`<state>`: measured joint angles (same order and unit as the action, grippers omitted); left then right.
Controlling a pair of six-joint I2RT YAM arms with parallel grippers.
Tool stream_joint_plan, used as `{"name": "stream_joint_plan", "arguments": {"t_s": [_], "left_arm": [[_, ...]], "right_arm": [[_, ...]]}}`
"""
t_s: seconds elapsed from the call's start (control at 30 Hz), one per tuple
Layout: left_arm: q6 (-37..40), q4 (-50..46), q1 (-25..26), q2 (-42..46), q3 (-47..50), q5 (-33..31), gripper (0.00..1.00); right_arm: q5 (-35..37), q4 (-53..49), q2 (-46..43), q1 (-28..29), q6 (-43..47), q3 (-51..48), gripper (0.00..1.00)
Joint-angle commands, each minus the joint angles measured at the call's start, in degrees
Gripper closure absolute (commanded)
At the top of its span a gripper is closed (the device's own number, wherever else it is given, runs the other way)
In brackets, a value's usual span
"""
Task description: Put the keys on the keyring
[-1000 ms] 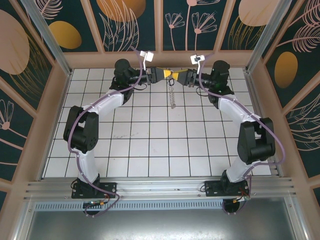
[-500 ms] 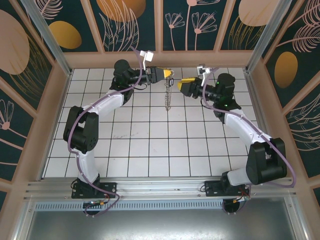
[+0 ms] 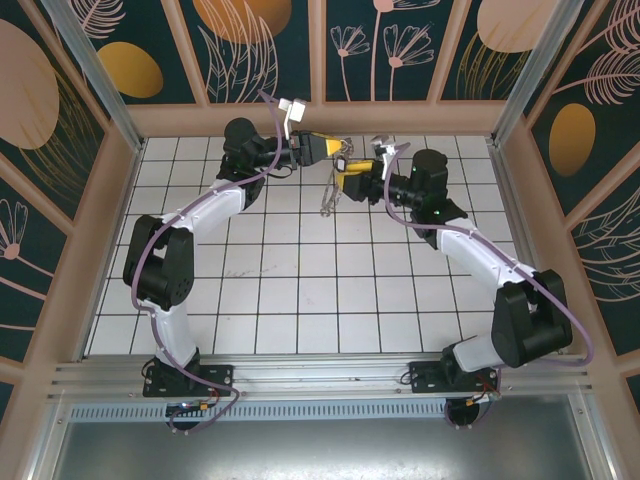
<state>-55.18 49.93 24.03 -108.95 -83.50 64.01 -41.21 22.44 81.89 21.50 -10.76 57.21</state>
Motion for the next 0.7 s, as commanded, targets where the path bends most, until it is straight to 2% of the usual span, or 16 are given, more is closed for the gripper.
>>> {"name": "stream_joint_plan", "arguments": {"t_s": [0.0, 0.2, 0.33, 0.43, 0.6, 0.67], "left_arm": [[-0.46, 3.23, 0.34, 2.09, -0.08, 1.07, 1.0], [-0.46, 3.24, 0.4, 1.9, -0.04, 1.06, 1.0], [-0.46, 3.31, 0.43, 1.81, -0.01, 0.86, 1.0], [-0.41, 3.33, 0.4, 1.81, -0.03, 0.86, 1.0], [-0.2, 3.24, 0.38, 1.82, 0.01, 0.61, 1.0], [-0.13, 3.2, 0.4, 1.81, 0.09, 0.52, 1.0]], "right_arm": [[0.7, 0.76, 0.57, 0.61, 1.53, 2.79, 0.48], [0.26, 0.07, 1.47, 1.26, 1.52, 4.37, 0.49], [0.17, -0.11, 2.03, 1.84, 1.62, 4.89, 0.55], [0.07, -0.28, 2.16, 1.97, 1.62, 4.75, 0.66], [0.33, -1.15, 1.32, 1.99, 2.13, 3.64, 0.92], [0.68, -1.74, 0.5, 1.89, 2.41, 3.15, 0.97]]}}
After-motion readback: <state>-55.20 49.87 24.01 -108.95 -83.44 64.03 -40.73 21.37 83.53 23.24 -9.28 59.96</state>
